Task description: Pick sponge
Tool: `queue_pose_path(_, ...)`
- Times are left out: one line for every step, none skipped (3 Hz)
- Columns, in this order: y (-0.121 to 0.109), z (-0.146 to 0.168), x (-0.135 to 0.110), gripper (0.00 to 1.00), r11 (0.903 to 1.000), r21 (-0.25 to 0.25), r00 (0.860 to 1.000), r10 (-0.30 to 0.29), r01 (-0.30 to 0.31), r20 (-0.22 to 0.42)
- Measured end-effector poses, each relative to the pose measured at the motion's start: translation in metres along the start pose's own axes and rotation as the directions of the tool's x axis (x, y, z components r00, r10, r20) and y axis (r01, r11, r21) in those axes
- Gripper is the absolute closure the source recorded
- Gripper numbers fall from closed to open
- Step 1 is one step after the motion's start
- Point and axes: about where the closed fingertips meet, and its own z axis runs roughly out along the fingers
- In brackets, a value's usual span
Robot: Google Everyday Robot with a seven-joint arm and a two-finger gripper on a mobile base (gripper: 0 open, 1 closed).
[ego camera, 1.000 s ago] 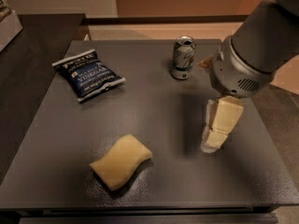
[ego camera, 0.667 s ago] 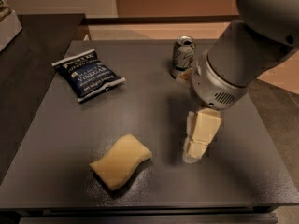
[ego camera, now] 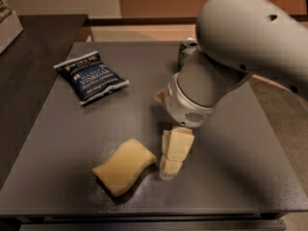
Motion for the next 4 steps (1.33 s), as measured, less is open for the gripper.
queue_pose_path(0.006, 0.021, -0.011, 0.0, 0.9994, -0.028, 1.0, -0.019, 0.02, 0.023)
queue_pose_path(0.013, 0.035, -0.017, 0.0, 0.998, -0.051, 0.999, -0.034, 0.036, 0.037)
queue_pose_path(0.019, 0.043, -0.018, 0.18, 0.9966, -0.072, 0.998, -0.038, 0.041, 0.043)
queue_pose_path(0.019, 0.04, -0.02, 0.41, 0.9965, -0.074, 0.998, -0.036, 0.041, 0.06)
